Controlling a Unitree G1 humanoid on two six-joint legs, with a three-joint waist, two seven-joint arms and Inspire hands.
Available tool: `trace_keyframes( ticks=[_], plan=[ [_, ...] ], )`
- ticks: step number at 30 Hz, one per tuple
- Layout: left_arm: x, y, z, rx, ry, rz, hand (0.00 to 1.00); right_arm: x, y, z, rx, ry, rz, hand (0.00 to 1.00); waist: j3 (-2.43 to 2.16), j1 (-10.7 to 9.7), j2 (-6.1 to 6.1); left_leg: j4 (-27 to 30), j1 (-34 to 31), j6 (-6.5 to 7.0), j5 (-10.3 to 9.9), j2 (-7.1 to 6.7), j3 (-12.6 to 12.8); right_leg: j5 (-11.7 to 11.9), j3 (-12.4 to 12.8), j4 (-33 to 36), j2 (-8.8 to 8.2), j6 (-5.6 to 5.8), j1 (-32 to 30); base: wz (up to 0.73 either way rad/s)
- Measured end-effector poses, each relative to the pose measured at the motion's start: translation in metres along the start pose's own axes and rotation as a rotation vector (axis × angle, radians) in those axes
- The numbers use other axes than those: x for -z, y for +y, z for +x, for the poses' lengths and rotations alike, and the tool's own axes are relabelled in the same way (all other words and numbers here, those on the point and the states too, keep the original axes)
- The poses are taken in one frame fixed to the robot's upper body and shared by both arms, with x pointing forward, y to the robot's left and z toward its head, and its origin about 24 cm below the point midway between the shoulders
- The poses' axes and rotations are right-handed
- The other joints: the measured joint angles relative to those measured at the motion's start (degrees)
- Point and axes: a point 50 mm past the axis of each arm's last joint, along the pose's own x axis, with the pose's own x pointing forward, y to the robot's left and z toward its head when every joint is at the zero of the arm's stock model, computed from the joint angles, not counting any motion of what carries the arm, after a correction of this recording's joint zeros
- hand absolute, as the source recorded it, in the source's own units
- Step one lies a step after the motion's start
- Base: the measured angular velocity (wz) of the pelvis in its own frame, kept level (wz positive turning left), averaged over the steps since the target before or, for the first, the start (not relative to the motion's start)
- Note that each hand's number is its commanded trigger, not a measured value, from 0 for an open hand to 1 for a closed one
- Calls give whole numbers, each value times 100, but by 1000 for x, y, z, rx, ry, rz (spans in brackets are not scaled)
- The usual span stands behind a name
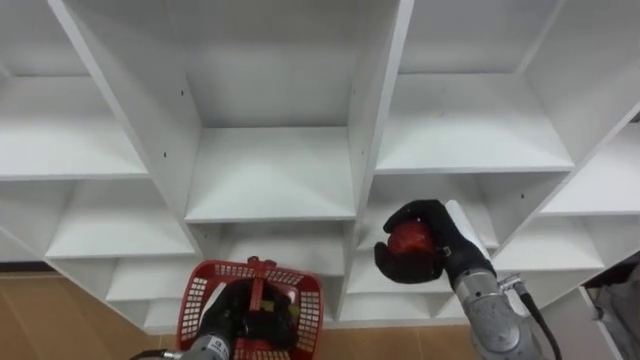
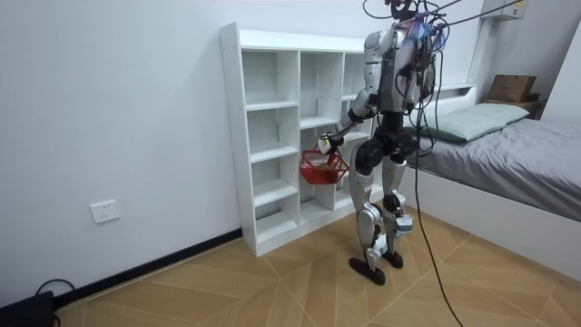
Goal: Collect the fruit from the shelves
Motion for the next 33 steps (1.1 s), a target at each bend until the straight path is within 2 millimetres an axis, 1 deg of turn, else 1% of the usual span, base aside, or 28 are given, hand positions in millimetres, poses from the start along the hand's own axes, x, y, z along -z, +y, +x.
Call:
trace_keyframes(
  ticks=[15, 19, 23, 25, 29, 33],
  plan=[
    [0, -1, 0, 4, 0, -1, 100, 9, 10, -7, -111, 33, 6, 100, -5, 4, 1, -42, 79, 1, -4, 3, 0, 0, 29, 17, 14, 0, 16, 0],
    [0, -2, 0, 4, 0, -2, 100, 8, 12, -8, -130, 31, 8, 100, -10, 5, 5, -41, 79, 1, -4, 3, -1, 0, 30, 14, 12, 0, 25, 0],
    [0, -5, 0, 13, 2, 6, 100, 6, 23, -8, -175, 35, 0, 100, -14, 0, 2, -38, 82, 1, -4, 3, -4, 0, 30, 18, 12, 0, 46, 0],
    [1, -12, 0, 37, 6, 26, 100, 4, 31, -9, -206, 36, -6, 100, -15, 12, -2, -33, 102, 1, -4, 2, -10, 0, 19, 20, 10, 1, 71, 0],
    [2, -18, 0, 64, 9, 39, 100, -1, 42, -10, -259, 20, -18, 100, -20, 24, -20, -33, 167, 1, -4, -3, -13, -4, 10, 18, 3, 6, 137, 0],
    [3, -23, 0, 82, 10, 42, 100, -2, 45, -10, -285, 17, -36, 100, -4, 33, -64, -33, 171, 1, -4, -3, -26, -4, -13, 25, 0, 8, 149, 1]
  ],
)
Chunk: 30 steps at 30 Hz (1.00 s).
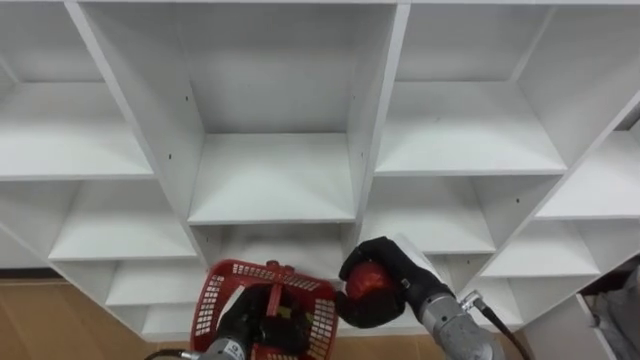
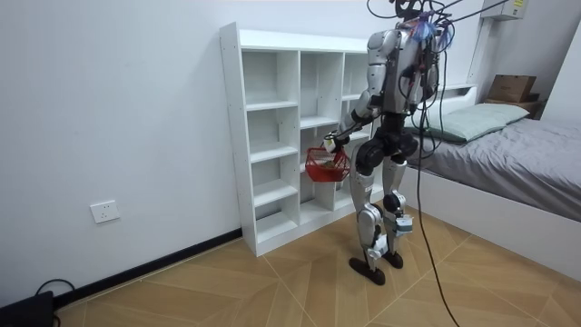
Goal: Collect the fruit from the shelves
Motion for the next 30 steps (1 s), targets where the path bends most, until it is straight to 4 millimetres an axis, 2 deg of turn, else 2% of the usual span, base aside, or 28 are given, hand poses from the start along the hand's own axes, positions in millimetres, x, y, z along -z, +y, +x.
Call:
trace_keyframes(
  ticks=[8, 15, 23, 30],
  plan=[
    [-1, -8, 0, 32, -4, 8, 100, 1, -1, 0, 4, 8, -2, 100, -1, 138, -8, 0, 7, 0, 0, 1, -28, 1, -38, -10, -1, 0, 22, 1],
    [-4, -10, 1, 55, -18, 8, 100, 1, 0, 0, 1, 12, -14, 100, 17, 205, 19, -1, 13, 0, 0, -6, -60, 0, -42, -24, -2, 1, 47, 1],
    [-2, -11, 0, 77, 2, 12, 100, 1, 10, 2, -45, 39, -132, 100, 27, 430, 23, -11, -17, 1, -2, -10, -100, -10, -50, -34, 6, 5, 32, 3],
    [-2, -10, 0, 79, 7, 14, 100, -7, 16, 6, -72, 8, -189, 100, 17, 471, -23, -10, -31, 1, -2, -16, -141, -12, -77, -39, 1, 7, 35, 2]
  ],
)
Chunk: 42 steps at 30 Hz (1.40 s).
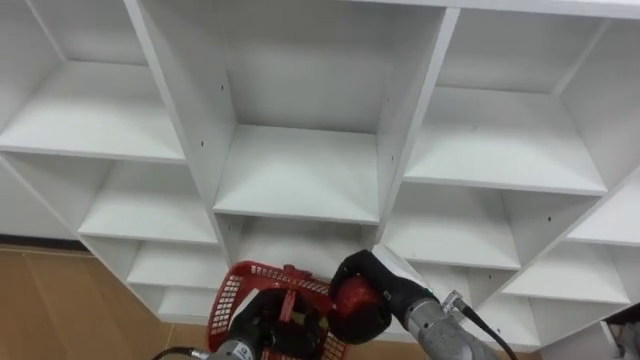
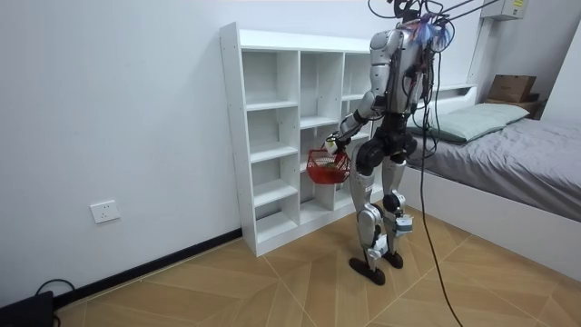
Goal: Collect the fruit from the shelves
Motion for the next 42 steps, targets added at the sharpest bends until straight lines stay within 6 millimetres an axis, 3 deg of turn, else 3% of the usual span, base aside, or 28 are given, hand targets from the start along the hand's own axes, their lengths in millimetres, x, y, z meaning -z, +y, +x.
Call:
trace_keyframes(
  ticks=[5, 10, 24, 33, 42],
  plan=[
    [0, 1, 0, -2, 0, 0, 100, 8, 2, 3, -14, 31, 59, 100, -36, -1, -55, 6, -17, 0, 0, -2, -36, 1, -61, -44, -6, 0, 21, 4],
    [-2, 1, 0, -3, -9, 0, 100, 8, 1, 3, -7, 30, 113, 100, -39, -9, -51, 7, -19, 0, 0, -2, -40, 2, -69, -46, -6, -1, 27, 0],
    [-2, -1, 0, 7, -7, 6, 100, 15, 7, 8, -28, 65, 263, 100, 30, -50, 43, 1, -77, 1, -3, -2, -123, 3, -167, -53, -12, -1, 42, 2],
    [9, 0, -1, -9, 44, 10, 100, 30, 17, 6, -48, 130, 507, 100, 27, -93, 34, 1, -87, -2, -6, -9, -229, -2, -281, -76, -23, 5, 73, 5],
    [13, 0, -1, -5, 84, 8, 100, 31, 12, 7, -22, 125, 608, 100, 15, -219, 28, 50, -73, -2, -6, -10, -215, -2, -278, -70, -28, 5, 102, 0]
  ],
)
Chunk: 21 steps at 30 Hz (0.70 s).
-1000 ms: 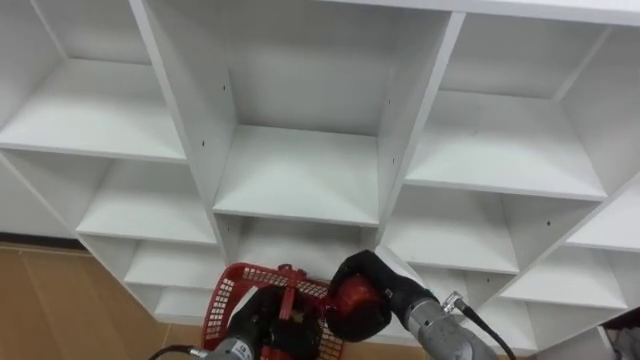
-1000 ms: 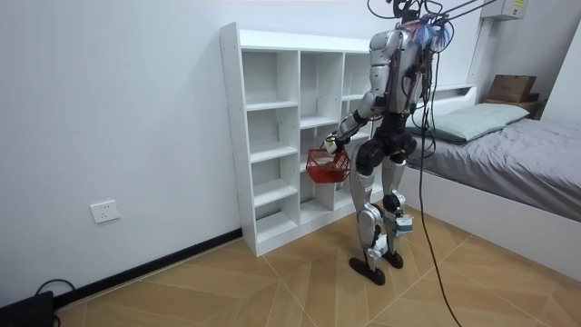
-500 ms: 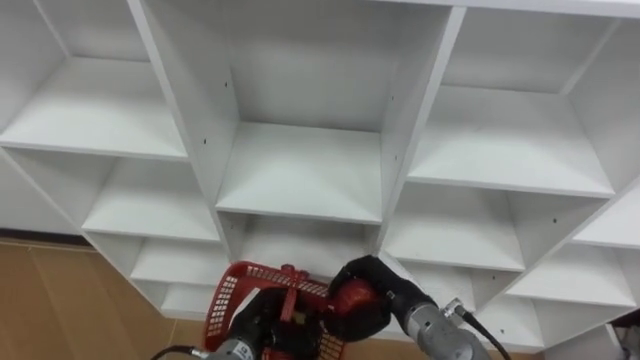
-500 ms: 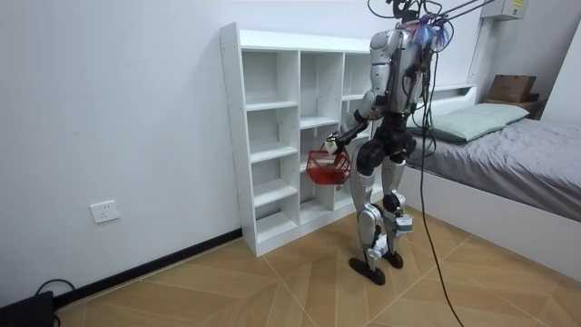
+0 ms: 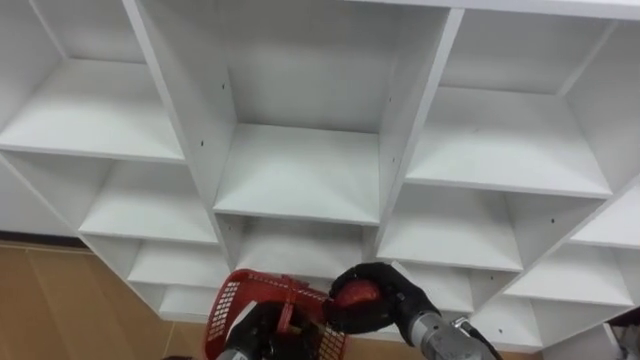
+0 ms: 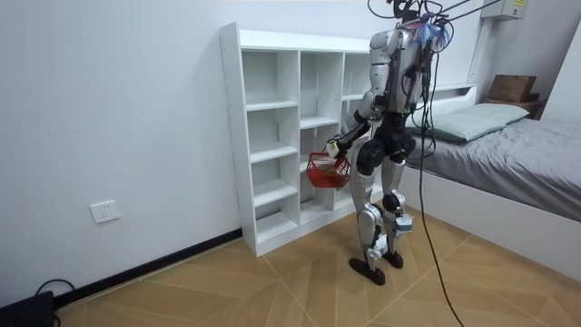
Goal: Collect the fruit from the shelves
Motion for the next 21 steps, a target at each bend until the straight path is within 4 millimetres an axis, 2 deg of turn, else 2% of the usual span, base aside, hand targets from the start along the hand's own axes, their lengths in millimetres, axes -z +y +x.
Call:
trace_keyframes(
  ticks=[9, 21],
  plan=[
    [0, -1, 0, 2, 4, 2, 100, 0, 0, 0, 6, 1, 3, 100, -1, -19, 0, 30, -2, 0, 0, 0, 1, 0, -2, 4, -2, -1, 12, 0],
    [2, 0, -1, 7, 10, 25, 100, 2, 1, 1, 7, 7, 13, 100, -26, -62, -21, 53, 4, 0, 0, 0, 0, 0, -7, 2, -5, -1, 16, 0]
  ],
)
